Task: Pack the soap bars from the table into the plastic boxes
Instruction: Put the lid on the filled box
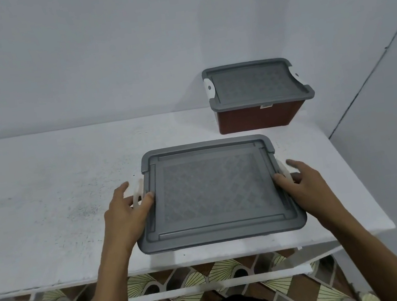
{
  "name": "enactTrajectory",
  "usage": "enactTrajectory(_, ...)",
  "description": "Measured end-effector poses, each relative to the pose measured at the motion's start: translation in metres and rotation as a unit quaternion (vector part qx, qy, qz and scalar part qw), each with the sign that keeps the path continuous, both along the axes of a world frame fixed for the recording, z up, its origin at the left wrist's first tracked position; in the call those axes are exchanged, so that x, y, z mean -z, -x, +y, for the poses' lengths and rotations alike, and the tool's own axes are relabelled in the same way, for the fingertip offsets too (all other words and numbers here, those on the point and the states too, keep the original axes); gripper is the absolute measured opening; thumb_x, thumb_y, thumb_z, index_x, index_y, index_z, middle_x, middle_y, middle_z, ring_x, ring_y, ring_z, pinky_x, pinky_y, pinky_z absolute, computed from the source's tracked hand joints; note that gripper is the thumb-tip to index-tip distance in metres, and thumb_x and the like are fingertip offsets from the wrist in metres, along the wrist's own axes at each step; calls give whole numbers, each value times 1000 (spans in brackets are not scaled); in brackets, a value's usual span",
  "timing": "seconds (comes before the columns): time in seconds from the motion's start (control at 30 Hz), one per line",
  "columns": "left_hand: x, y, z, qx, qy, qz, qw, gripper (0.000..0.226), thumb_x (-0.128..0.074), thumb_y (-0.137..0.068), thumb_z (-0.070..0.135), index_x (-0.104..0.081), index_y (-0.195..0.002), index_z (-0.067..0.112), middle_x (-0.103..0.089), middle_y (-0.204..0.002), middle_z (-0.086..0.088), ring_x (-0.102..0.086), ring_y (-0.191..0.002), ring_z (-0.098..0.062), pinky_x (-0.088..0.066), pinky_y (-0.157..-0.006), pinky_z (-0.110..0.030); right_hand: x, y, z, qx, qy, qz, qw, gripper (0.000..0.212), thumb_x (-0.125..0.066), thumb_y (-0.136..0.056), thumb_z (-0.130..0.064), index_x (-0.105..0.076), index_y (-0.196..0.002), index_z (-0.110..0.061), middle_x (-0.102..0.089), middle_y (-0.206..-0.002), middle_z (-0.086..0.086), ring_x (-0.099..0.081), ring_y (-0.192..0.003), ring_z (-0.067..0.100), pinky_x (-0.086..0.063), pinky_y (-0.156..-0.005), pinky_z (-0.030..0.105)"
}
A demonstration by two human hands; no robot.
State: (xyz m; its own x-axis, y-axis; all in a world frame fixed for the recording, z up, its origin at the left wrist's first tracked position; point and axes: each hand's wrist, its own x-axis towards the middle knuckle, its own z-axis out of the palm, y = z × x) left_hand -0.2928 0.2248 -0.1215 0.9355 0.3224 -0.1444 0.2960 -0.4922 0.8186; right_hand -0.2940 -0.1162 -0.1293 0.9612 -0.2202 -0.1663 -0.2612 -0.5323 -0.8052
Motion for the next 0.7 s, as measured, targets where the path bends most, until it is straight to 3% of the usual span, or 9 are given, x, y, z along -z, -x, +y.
enactTrajectory(0.1, -1, 2, -3, -1, -26, -13, 1000, 45, -64, -88, 37, -59, -125, 12, -64, -123, -11, -60, -107, -25, -44, -80, -32, 0, 2, 1, -1, -6, -13, 1000, 49, -59, -92, -36, -52, -133, -11, -64, -123, 11, -64, -99, 24, -55, -86, 39)
enactTrajectory(0.2, -4, 6, -10, -7, -77, -46, 996, 33, -62, -90, 34, -57, -116, 14, -66, -117, -12, -63, -101, -29, -44, -77, -32, 0, 3, 3, -2, 2, -26, 1000, 42, -60, -93, -34, -50, -128, -13, -61, -120, 5, -63, -103, 25, -55, -88, 41)
enactTrajectory(0.3, -2, 10, -16, 17, -138, -86, 987, 23, -56, -94, 29, -54, -113, 16, -67, -113, -13, -64, -94, -31, -43, -75, -31, 3, 4, 4, -4, 17, -55, 998, 35, -59, -93, -33, -48, -123, -18, -60, -111, -1, -64, -91, 20, -54, -72, 27)
enactTrajectory(0.4, -4, 10, -17, 28, -146, -84, 985, 29, -55, -94, 36, -56, -115, 16, -67, -113, -10, -63, -92, -28, -42, -75, -30, 3, 5, 5, -5, 51, -88, 995, 33, -60, -94, -29, -53, -124, -19, -59, -104, -3, -59, -78, 4, -43, -58, 11)
enactTrajectory(0.5, -7, 7, -17, 38, -152, -82, 984, 31, -53, -93, 41, -59, -112, 17, -68, -108, -9, -60, -83, -21, -41, -71, -29, 1, 7, 7, -9, 55, -107, 993, 37, -64, -91, -27, -60, -127, -21, -61, -107, -3, -59, -77, 6, -43, -57, 8)
enactTrajectory(0.7, -3, 3, -13, 18, -127, -102, 986, 16, -55, -93, 31, -64, -101, 21, -70, -102, -5, -64, -77, -18, -44, -71, -29, 0, 6, 11, -15, 90, -131, 987, 39, -64, -91, -24, -60, -130, -18, -60, -110, -7, -55, -72, 1, -38, -63, 5)
